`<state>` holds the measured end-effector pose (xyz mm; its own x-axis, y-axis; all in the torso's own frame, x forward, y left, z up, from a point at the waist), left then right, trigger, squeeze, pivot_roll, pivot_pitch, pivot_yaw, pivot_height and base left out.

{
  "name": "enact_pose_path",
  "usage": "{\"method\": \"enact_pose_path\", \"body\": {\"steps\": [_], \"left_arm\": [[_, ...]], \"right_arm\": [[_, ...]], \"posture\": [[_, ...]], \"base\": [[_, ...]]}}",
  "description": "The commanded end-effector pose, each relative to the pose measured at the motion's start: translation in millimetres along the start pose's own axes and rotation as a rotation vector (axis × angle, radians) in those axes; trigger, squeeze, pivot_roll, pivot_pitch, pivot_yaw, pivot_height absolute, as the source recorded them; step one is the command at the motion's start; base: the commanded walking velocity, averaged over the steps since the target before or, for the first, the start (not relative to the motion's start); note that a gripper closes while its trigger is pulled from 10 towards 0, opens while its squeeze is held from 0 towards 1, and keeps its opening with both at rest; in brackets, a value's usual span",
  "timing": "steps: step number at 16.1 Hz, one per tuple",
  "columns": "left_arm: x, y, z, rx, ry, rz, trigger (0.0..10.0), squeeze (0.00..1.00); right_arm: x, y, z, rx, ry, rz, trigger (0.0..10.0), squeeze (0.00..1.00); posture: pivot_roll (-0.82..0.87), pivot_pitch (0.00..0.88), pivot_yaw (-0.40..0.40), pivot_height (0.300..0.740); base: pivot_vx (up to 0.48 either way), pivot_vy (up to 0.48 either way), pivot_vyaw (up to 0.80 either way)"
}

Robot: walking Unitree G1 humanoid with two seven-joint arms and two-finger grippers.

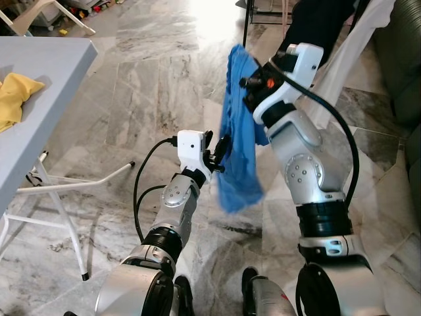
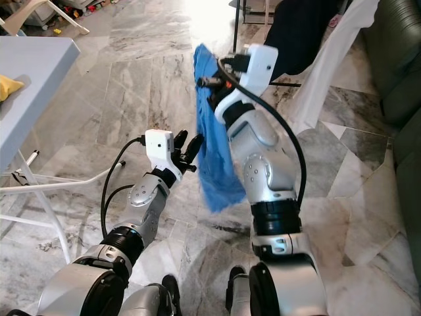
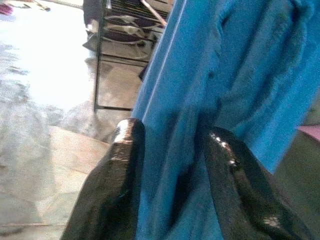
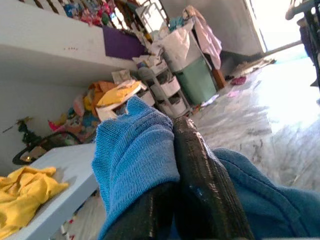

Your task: Hang hanger

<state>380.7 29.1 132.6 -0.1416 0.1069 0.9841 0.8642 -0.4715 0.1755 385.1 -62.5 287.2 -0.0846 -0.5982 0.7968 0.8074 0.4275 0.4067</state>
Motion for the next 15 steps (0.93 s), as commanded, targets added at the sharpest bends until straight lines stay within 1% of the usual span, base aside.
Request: {"method": "enact_pose_path", "body": {"steps": [1, 2, 3, 4, 6, 8, 10, 11, 13, 14, 15], "left_arm": [[-0.9, 7.2, -36.1, -0.093, -0.094, -0.005, 10.0, 0.00], [0.7, 7.5, -50.0, -0.181, -0.138, -0.020, 10.0, 0.00], [1.0, 6.7, -60.8, -0.246, -0.174, -0.026, 10.0, 0.00], [2.1, 4.1, -62.1, -0.269, -0.149, -0.042, 10.0, 0.00], [1.1, 0.8, -54.3, -0.252, -0.126, -0.047, 10.0, 0.00], [-1.8, -3.7, -43.9, -0.247, -0.131, -0.039, 10.0, 0.00], [-7.0, -6.6, -42.7, -0.253, -0.135, -0.018, 10.0, 0.00], [-13.9, -8.6, -45.7, -0.253, -0.120, 0.014, 10.0, 0.00], [-20.3, -9.1, -46.3, -0.227, -0.080, 0.047, 10.0, 0.00], [-24.3, -9.3, -44.2, -0.198, -0.045, 0.071, 10.0, 0.00], [-25.9, -9.4, -41.7, -0.176, -0.027, 0.082, 10.0, 0.00]], "right_arm": [[4.6, 4.2, 5.4, 0.017, -0.012, -0.024, 0.0, 0.00], [7.8, 5.0, 3.9, 0.007, -0.020, -0.038, 0.0, 0.00], [9.8, 4.7, 3.4, 0.007, -0.027, -0.043, 0.0, 0.00], [10.6, 3.7, 3.1, 0.011, -0.050, -0.042, 0.0, 0.00], [11.6, 1.9, 0.9, 0.008, -0.070, -0.042, 0.0, 0.00], [12.4, 1.7, -0.8, 0.000, -0.069, -0.049, 0.0, 0.00], [12.3, 3.4, 1.7, 0.004, -0.065, -0.052, 0.0, 0.00], [13.4, 6.1, 7.9, 0.021, -0.062, -0.054, 0.0, 0.00], [15.8, 7.0, 13.1, 0.039, -0.061, -0.053, 0.0, 0.00], [17.4, 6.5, 15.5, 0.048, -0.063, -0.053, 0.0, 0.00], [18.2, 6.1, 16.3, 0.050, -0.065, -0.054, 0.0, 0.00]], "posture": [[-0.22, 0.233, 0.068, 0.740], [-0.23, 0.228, 0.064, 0.740], [-0.23, 0.227, 0.067, 0.740], [-0.24, 0.225, 0.067, 0.740], [-0.24, 0.229, 0.070, 0.740], [-0.24, 0.232, 0.071, 0.740], [-0.25, 0.233, 0.070, 0.740], [-0.25, 0.233, 0.069, 0.740], [-0.26, 0.231, 0.064, 0.740], [-0.28, 0.228, 0.061, 0.740], [-0.29, 0.225, 0.060, 0.740]], "base": [[0.000, 0.000, 0.00], [0.000, 0.000, 0.00], [0.000, 0.000, 0.00], [0.000, 0.000, 0.00], [0.000, 0.000, 0.00], [0.000, 0.000, 0.00], [0.000, 0.000, 0.00], [0.000, 0.000, 0.00], [0.000, 0.000, 0.00], [0.000, 0.000, 0.00], [0.000, 0.000, 0.00]]}}
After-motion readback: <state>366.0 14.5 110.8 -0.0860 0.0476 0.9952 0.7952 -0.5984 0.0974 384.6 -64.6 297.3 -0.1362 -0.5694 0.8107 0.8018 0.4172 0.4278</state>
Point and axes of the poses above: a point about 5 cm out from each wrist's last joint towards the gripper, its own y axis pointing out of the wrist towards the gripper, its own x axis along the axis of the wrist's last joint, z = x × y, the point moved 3 cm from there along y, pointing out of the wrist towards the gripper, and after that the axes turned 10 degrees about y, right-handed, at the moved point
